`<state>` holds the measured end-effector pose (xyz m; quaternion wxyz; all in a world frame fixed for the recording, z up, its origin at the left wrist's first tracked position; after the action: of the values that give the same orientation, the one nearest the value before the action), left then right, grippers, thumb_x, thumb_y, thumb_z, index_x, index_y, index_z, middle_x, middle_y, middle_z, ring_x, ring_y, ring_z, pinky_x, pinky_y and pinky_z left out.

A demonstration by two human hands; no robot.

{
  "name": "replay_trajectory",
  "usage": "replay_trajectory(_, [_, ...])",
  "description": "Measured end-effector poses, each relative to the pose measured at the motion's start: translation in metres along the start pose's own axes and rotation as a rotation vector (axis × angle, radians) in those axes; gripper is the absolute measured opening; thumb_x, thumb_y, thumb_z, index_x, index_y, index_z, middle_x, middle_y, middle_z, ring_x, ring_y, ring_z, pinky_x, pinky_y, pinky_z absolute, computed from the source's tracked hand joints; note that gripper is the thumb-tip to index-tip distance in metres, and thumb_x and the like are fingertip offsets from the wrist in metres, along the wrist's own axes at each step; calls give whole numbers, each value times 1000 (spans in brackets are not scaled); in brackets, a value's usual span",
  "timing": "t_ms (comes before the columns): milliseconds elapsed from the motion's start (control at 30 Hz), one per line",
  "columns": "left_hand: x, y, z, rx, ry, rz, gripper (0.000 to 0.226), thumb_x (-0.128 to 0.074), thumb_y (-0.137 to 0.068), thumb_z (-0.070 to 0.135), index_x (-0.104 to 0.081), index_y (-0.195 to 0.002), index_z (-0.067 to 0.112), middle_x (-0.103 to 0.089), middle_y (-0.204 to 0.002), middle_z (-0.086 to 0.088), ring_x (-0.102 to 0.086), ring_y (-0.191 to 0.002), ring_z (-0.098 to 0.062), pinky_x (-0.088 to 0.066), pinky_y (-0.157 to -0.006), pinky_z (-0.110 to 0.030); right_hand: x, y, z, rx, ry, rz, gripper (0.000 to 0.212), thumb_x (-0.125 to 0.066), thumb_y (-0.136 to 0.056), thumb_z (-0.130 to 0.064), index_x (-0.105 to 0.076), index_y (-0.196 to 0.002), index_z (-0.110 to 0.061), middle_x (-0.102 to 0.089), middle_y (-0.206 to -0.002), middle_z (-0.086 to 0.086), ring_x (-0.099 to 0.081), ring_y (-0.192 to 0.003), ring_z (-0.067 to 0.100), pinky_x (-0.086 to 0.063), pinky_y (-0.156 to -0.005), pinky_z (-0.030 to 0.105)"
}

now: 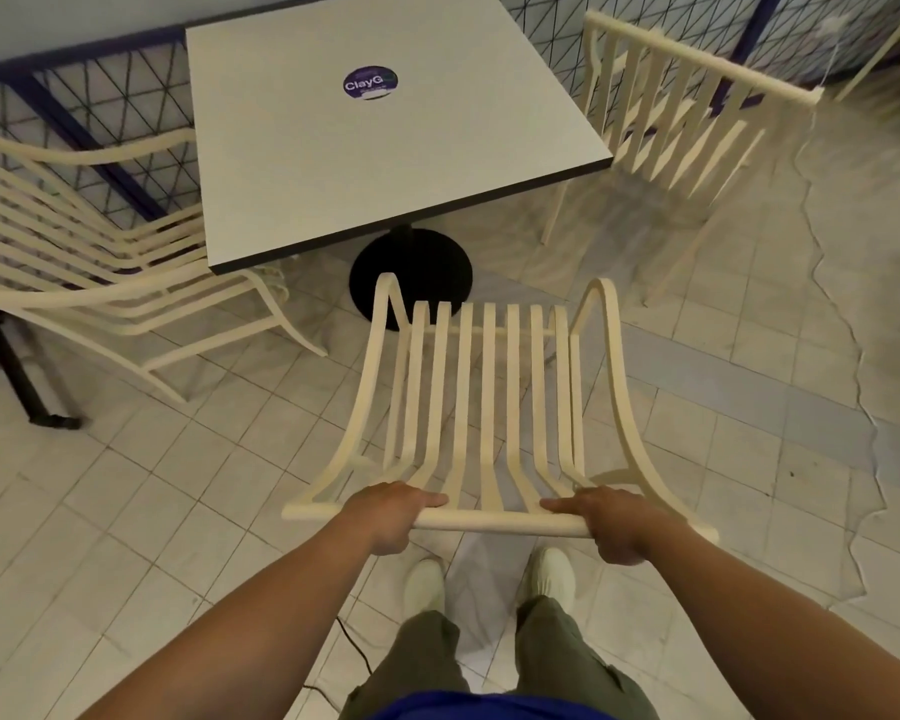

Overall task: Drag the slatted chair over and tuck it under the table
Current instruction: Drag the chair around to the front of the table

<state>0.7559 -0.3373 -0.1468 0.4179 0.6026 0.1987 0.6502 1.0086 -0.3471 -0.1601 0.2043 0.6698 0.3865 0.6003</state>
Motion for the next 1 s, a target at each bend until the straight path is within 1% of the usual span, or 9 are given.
replay_trajectory(133, [-3,0,5,17,29,14,83,-55,-91,0,-27,-153,47,-55,-127,-3,-58,-105,-24,-46,-78,-32,3,-4,8,18,34,-16,87,-65,-86,-7,-26,-147,-56,-54,-128,-7,-56,-105,16,-50,-92,34])
replay_trajectory(300, [-8,2,10,40,63,31,84,-56,-91,1,-26,-153,48,-55,-129,-4,-58,-106,-24,-50,-83,-34,9,-9,13,32,70,-21,87,-65,-86,-6,-27,-146,-56,-54,-125,-7,-55,-98,13,-51,-90,32])
replay_trajectory(500, [-13,3,13,61,82,34,84,-59,-91,1,-25,-154,46,-56,-131,-3,-59,-108,-23,-54,-90,-39,13,-15,18,44,94,-26,87,-67,-85,-7,-28,-146,-56,-56,-121,-7,-57,-98,14,-52,-91,33])
replay_trajectory(633, [-14,4,17,75,87,40,84,-57,-91,0,-25,-154,46,-56,-129,-3,-59,-107,-24,-54,-89,-39,17,-18,20,62,107,-24,87,-68,-85,-7,-29,-146,-55,-55,-120,-7,-58,-97,14,-53,-90,32])
replay_trajectory(833, [-14,5,20,110,104,51,85,-58,-91,1,-25,-153,48,-56,-126,-2,-60,-104,-23,-55,-88,-40,22,-19,22,87,128,-35,86,-66,-86,-5,-29,-147,-54,-54,-127,-5,-56,-103,16,-50,-93,32])
replay_trajectory(1000, [-15,4,19,146,125,52,86,-59,-90,3,-26,-153,51,-57,-126,-1,-60,-103,-22,-55,-89,-39,24,-20,22,117,158,-57,88,-65,-86,-5,-26,-149,-53,-54,-125,-3,-57,-102,17,-50,-92,33])
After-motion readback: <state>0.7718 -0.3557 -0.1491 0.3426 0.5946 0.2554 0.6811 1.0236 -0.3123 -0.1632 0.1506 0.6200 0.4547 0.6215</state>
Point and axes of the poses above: each hand's wrist, its own y-axis away from the middle knuckle, its own x-axis out of the back of the hand, z = x × y, the point moved 10 cm from there along -y, towards the middle knuckle
